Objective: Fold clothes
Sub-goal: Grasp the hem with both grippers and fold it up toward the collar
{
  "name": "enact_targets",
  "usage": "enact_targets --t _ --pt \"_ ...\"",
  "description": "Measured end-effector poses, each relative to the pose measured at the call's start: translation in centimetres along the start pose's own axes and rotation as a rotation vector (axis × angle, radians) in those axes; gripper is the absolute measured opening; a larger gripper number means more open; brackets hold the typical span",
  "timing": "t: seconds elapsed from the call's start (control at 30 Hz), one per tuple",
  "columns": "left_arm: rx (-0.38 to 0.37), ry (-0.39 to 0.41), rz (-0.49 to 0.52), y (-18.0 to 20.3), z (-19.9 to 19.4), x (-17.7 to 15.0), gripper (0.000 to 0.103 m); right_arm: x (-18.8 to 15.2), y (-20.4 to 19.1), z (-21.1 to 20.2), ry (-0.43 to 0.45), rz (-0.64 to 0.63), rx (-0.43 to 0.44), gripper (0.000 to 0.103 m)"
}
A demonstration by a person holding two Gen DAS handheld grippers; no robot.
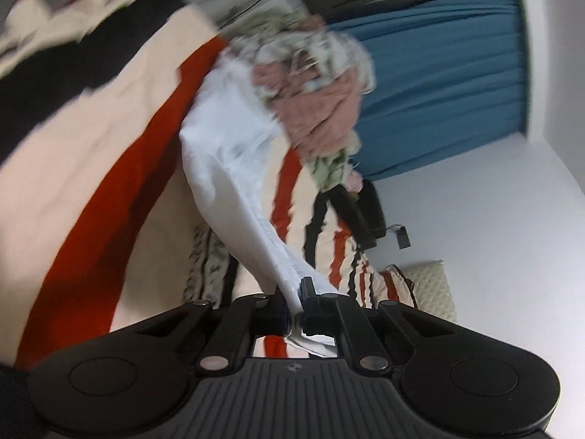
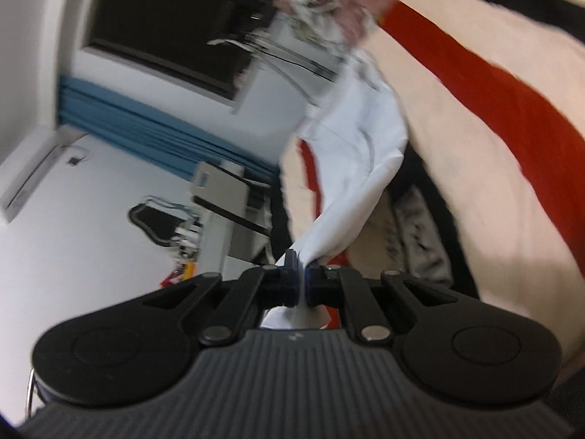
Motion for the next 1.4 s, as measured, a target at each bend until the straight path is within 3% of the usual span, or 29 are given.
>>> enact_targets --t 0.13,0.3,0.47,0.6,0.8,1.0,1.2,1.4 --pt "-0.005 0.011 0.062 2.8 -2.0 -1.2 0.005 -1.4 -1.0 -2.4 0.000 -0.043 -0.009 0.006" --pt "0.048 -0.055 0.027 0.0 -4.8 -5.9 0.005 -4.8 -0.4 -4.6 -0.029 -0.083 -0.050 0.006" --pt "0.125 -0.133 -0.086 -3.8 -3.4 -8.6 0.005 -7.2 3.3 -4.2 -0.077 -0.008 -0.110 0.006" --pt "0.154 -0.130 -0.128 -4.7 -0.2 -5.0 0.005 -5.4 4.3 -2.0 -0.080 0.056 -0.134 0.006" --pt "0.252 -0.084 -0.028 -3.2 8.4 4.9 0.005 2.0 4.0 5.7 -0.051 0.102 -0.170 0.006" --pt "0.312 0.094 0.169 -0.8 16.2 14.4 0.006 10.1 5.7 15.3 -0.006 0.053 -0.209 0.006" --pt "0.453 0.160 0.384 -1.7 24.3 18.1 0.006 13.8 8.1 22.5 0.030 -0.112 -0.250 0.006" --pt "0.524 0.150 0.476 -6.3 30.0 17.5 0.006 13.6 11.1 26.5 0.007 -0.275 -0.347 0.007"
Point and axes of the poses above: each gripper's, at about its wrist camera, not at the fingertips, and z roughly the way its jaws point, y to its right, x to its top, the point moved 6 cm from there along z, roughly the way its jaws point, and after that the axes turned 2 degrees about x, right-handed, at the moved point
